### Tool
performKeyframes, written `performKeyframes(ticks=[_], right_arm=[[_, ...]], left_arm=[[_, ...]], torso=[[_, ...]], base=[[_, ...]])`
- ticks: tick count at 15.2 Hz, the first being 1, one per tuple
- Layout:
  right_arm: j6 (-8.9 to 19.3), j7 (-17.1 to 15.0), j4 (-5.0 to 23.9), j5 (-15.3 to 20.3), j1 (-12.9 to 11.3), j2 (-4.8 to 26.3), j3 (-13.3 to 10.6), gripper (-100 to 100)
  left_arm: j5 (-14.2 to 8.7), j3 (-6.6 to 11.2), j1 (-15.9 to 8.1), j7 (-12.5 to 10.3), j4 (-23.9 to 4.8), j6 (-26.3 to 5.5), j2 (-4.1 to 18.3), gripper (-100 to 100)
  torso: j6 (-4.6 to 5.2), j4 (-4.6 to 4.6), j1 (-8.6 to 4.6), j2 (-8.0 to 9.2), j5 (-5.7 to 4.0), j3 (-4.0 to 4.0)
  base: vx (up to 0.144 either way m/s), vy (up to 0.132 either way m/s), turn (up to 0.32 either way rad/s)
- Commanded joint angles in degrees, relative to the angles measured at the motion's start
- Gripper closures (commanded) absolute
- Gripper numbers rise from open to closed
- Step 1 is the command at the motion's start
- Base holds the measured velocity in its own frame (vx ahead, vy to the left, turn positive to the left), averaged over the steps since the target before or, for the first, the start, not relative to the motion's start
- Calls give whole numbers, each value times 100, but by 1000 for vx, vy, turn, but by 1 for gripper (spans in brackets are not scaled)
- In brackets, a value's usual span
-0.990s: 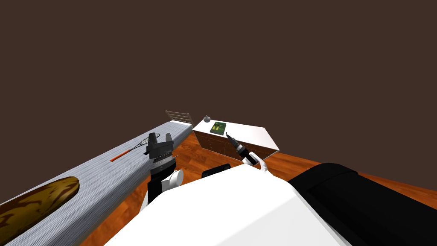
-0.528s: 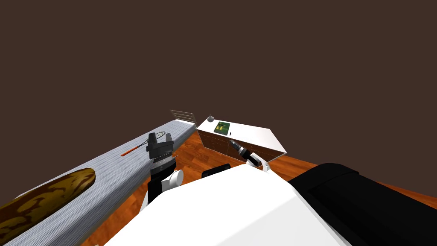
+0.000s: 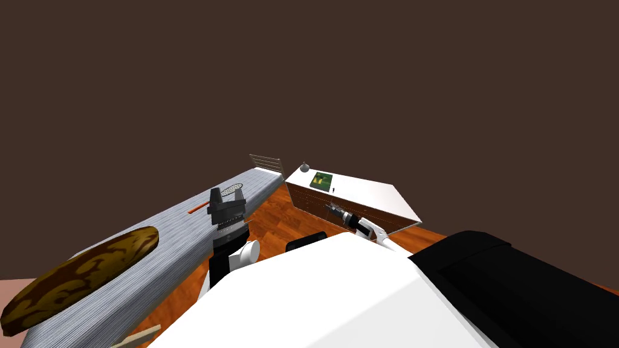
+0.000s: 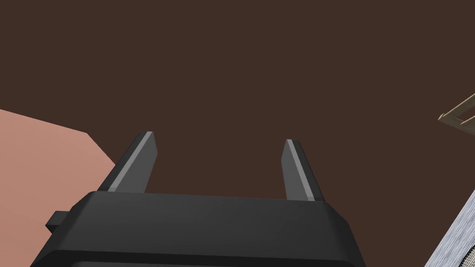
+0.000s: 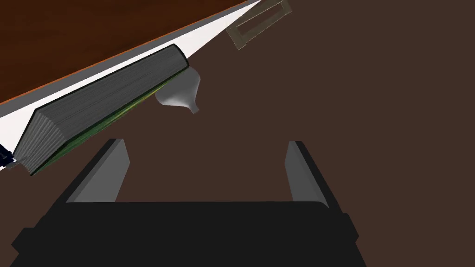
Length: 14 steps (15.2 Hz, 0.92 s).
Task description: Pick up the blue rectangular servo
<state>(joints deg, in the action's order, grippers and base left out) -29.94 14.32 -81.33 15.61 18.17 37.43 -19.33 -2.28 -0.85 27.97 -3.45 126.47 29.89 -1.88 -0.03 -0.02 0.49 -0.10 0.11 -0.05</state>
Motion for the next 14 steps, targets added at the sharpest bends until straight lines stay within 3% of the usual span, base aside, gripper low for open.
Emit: performKeyframes(ticks=[1, 9, 10, 11, 14], right_arm=[[3, 103, 286, 106, -53, 197, -95, -100], [-9, 488, 1375, 517, -265, 820, -468, -100], [-9, 488, 1416, 517, -265, 820, -468, -100], [-13, 615, 1574, 654, -335, 1019, -591, -100], [-13, 615, 1761, 654, -335, 1019, -591, -100]], left_arm=[[0, 0, 0, 0, 0, 0, 0, 0], [0, 0, 0, 0, 0, 0, 0, 0], [0, 0, 0, 0, 0, 0, 0, 0], [0, 1, 0, 0, 0, 0, 0, 0], [0, 1, 0, 0, 0, 0, 1, 0]], torso=[[0, 0, 0, 0, 0, 0], [2, 0, -7, -1, 0, 0], [2, -1, -6, 0, 0, 0], [4, 0, -12, 4, -1, 2], [4, 0, -15, 3, -2, 1]], base=[[46, 145, 123], [42, 105, 100], [31, 72, 40], [43, 86, 117], [37, 66, 52]])
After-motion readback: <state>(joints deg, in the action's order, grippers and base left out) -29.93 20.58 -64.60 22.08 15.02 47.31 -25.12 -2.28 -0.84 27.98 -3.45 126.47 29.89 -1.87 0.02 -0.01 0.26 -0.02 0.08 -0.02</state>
